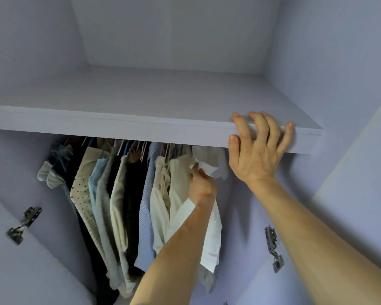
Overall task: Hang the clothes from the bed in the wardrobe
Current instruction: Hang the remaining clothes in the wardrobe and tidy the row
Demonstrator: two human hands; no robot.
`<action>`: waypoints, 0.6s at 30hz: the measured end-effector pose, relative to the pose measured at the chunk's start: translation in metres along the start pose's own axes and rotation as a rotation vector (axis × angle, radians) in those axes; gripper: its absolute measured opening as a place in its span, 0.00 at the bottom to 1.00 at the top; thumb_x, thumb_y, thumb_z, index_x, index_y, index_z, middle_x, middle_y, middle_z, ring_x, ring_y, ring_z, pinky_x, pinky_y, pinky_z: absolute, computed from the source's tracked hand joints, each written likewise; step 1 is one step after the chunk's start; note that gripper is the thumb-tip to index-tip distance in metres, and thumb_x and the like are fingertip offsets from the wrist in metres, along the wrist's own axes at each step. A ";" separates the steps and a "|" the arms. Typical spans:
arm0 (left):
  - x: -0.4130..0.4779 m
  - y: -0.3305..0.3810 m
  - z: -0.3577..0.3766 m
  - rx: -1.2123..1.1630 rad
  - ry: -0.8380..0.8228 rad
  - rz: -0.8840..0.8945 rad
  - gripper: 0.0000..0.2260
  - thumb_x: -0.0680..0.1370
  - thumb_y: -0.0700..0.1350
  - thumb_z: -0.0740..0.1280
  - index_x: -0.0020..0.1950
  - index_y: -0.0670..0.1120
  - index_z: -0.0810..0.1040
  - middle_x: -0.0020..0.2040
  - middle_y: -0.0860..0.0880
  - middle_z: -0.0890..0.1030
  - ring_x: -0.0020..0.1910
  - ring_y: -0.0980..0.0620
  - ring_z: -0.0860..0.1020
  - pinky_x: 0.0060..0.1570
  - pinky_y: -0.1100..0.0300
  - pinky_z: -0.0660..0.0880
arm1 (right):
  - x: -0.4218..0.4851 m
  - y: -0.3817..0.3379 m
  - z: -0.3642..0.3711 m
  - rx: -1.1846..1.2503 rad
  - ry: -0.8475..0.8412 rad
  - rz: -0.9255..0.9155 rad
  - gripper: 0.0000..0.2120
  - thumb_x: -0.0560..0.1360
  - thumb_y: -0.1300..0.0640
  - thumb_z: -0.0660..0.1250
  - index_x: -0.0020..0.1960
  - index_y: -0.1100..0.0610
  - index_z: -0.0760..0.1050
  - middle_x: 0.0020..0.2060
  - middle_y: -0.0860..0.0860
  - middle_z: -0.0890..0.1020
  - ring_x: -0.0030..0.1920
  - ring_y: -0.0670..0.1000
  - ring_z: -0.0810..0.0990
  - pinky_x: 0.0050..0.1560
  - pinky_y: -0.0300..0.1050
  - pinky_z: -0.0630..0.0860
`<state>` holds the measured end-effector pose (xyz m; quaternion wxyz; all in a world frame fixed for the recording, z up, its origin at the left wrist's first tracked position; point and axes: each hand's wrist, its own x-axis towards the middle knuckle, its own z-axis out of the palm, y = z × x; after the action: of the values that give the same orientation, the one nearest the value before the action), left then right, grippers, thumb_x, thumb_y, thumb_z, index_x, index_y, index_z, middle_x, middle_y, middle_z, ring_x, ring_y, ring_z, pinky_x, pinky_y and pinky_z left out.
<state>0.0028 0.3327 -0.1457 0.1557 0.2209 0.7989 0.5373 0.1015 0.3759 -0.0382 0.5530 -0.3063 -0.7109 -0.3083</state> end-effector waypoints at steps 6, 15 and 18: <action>0.027 -0.008 -0.001 -0.042 0.082 -0.086 0.19 0.85 0.46 0.54 0.76 0.46 0.64 0.67 0.41 0.75 0.64 0.41 0.74 0.53 0.62 0.64 | -0.001 0.003 0.001 -0.002 -0.013 -0.004 0.19 0.81 0.47 0.57 0.71 0.45 0.70 0.64 0.53 0.77 0.68 0.56 0.70 0.74 0.65 0.53; 0.019 -0.032 -0.022 0.107 -0.278 -0.039 0.27 0.81 0.45 0.59 0.80 0.52 0.56 0.67 0.42 0.73 0.61 0.40 0.75 0.60 0.51 0.73 | 0.001 0.002 -0.013 0.043 -0.213 0.049 0.18 0.82 0.46 0.53 0.71 0.44 0.68 0.68 0.52 0.73 0.71 0.55 0.64 0.75 0.64 0.46; 0.007 -0.033 -0.060 0.320 -0.414 0.064 0.28 0.79 0.47 0.60 0.79 0.54 0.59 0.68 0.44 0.72 0.62 0.42 0.75 0.55 0.55 0.72 | 0.005 0.001 -0.026 0.029 -0.328 0.050 0.19 0.83 0.46 0.53 0.72 0.44 0.67 0.69 0.52 0.71 0.73 0.55 0.63 0.75 0.64 0.45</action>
<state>-0.0388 0.2785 -0.1544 0.2618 0.3732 0.8175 0.3520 0.1164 0.3570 -0.0278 0.4416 -0.3621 -0.7880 -0.2298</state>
